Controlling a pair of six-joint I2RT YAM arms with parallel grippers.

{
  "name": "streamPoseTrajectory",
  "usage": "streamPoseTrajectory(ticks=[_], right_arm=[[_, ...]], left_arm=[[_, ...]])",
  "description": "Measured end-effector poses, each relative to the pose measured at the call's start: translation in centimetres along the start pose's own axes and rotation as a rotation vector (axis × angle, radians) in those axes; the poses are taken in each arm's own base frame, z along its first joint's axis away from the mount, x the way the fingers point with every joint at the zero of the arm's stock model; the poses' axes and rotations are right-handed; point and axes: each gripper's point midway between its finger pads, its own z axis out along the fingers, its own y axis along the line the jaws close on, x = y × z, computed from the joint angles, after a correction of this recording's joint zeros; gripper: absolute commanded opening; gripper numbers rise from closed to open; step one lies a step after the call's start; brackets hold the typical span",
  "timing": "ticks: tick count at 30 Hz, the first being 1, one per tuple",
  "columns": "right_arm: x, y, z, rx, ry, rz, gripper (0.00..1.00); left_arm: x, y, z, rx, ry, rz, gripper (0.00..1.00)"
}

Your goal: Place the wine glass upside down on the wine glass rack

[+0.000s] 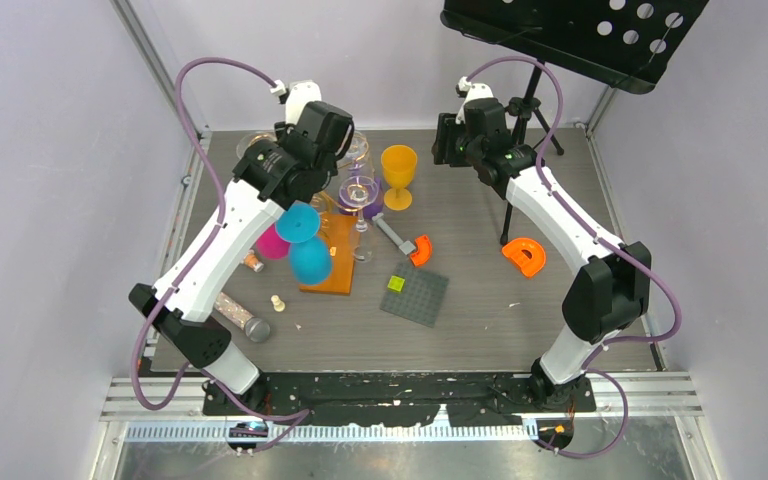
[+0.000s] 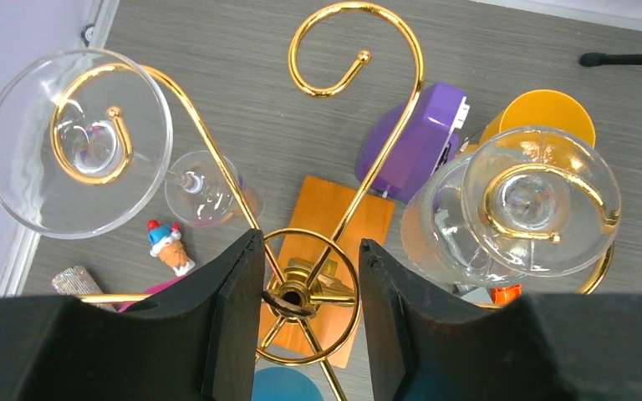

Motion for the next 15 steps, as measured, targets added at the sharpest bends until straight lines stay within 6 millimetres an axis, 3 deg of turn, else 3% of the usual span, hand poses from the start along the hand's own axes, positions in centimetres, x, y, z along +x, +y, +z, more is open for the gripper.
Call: streamPoseTrajectory(ticks=[10, 15], right_arm=[[0.0, 0.0, 0.0, 0.0, 0.0, -0.003, 0.55], [0.1, 0.0, 0.0, 0.0, 0.002, -0.003, 0.55]], left_arm=[[-1.4, -0.4, 0.2, 0.019, -0.054, 0.068, 0.45], [-1.3, 0.4, 0.5, -0.03, -0.05, 0.048, 0.47]])
